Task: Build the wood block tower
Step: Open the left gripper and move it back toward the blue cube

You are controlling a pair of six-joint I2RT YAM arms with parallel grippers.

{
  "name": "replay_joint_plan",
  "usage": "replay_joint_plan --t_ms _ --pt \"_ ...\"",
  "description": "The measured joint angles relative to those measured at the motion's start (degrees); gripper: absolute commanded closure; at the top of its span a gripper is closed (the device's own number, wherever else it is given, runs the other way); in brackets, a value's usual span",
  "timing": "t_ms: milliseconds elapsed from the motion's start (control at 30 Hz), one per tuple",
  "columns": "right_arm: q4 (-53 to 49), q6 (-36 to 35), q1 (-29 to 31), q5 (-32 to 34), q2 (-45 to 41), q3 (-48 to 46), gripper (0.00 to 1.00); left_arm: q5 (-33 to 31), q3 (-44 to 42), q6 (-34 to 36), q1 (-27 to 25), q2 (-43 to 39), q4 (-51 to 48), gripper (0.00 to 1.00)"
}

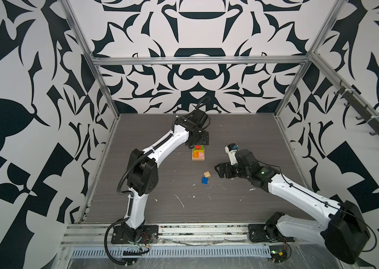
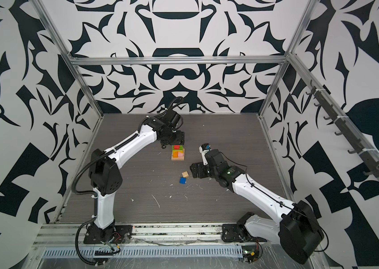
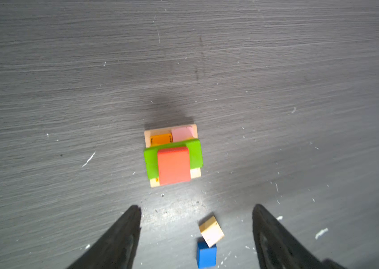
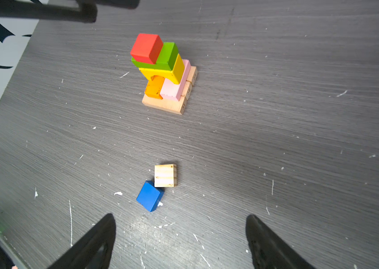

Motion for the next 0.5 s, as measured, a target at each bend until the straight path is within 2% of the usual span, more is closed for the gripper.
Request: replay_joint_plan --t_ms 333,500 --pt "3.7 0.7 0.0 -0.1 -1.7 -2.1 0.08 3.7 -18.6 3.2 -1.0 -15.0 8.4 0.23" --pt "5.9 1.8 0.0 -0.1 -1.7 -3.2 0.08 4.2 -25.6 4.8 -2.3 -19.6 11.1 0.24"
